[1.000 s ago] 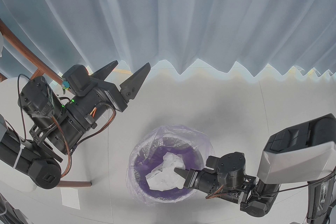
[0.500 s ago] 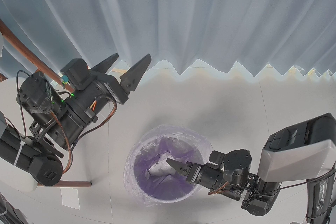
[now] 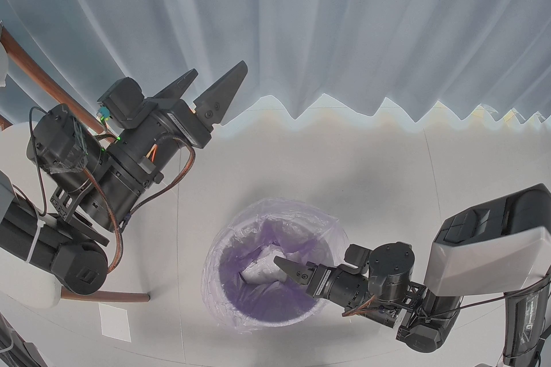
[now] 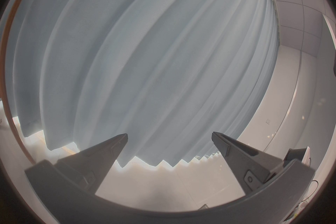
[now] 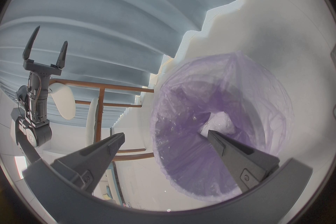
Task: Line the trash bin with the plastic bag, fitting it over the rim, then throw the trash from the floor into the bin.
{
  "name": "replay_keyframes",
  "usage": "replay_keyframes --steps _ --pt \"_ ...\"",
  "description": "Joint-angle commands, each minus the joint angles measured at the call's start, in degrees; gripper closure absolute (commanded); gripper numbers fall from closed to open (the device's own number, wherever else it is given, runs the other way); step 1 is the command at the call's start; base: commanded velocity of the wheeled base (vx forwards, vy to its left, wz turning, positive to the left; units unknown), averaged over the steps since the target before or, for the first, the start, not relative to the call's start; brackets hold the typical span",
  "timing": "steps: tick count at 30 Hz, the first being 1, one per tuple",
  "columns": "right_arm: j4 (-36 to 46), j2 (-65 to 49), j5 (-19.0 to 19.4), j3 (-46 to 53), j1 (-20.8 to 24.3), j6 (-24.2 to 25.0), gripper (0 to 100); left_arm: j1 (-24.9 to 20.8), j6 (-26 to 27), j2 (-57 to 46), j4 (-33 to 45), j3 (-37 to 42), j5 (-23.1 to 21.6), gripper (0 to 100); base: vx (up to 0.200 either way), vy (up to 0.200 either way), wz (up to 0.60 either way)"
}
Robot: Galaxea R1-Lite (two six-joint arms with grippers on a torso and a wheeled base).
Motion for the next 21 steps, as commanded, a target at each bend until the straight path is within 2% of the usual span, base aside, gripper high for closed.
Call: replay_keyframes --steps 1,7,13,15,16,21 --pt "-0.9 0.0 0.0 -0.1 0.1 0.0 0 -0.1 -0.1 0.2 0.0 0.1 -0.1 0 -0.200 0.000 0.00" --pt "-0.9 0.0 0.0 -0.2 0.1 0.1 0 -0.4 -0.1 0.2 -0.2 -0.1 0.0 0 -0.200 0.000 0.00" --pt "-1.0 -0.3 0.0 -0.4 -0.2 0.4 0 -2.1 -0.4 -0.3 -1.5 0.0 4.8 0 0.000 0.000 0.00" --pt "-1.0 -0.3 0.0 -0.4 -0.2 0.4 0 -2.1 -0.4 -0.3 -1.5 0.0 4.8 0 0.000 0.200 0.00" --pt "-1.0 -0.8 0.0 -0.7 -0.4 0.4 0 -3.4 -1.1 -0.3 -1.5 -0.2 6.8 0 0.000 0.200 0.00" --pt "-1.0 -5.2 -0.1 -0.1 -0.4 0.4 0 -4.4 -1.1 -0.7 -1.4 -0.1 7.2 0 0.000 0.200 0.00"
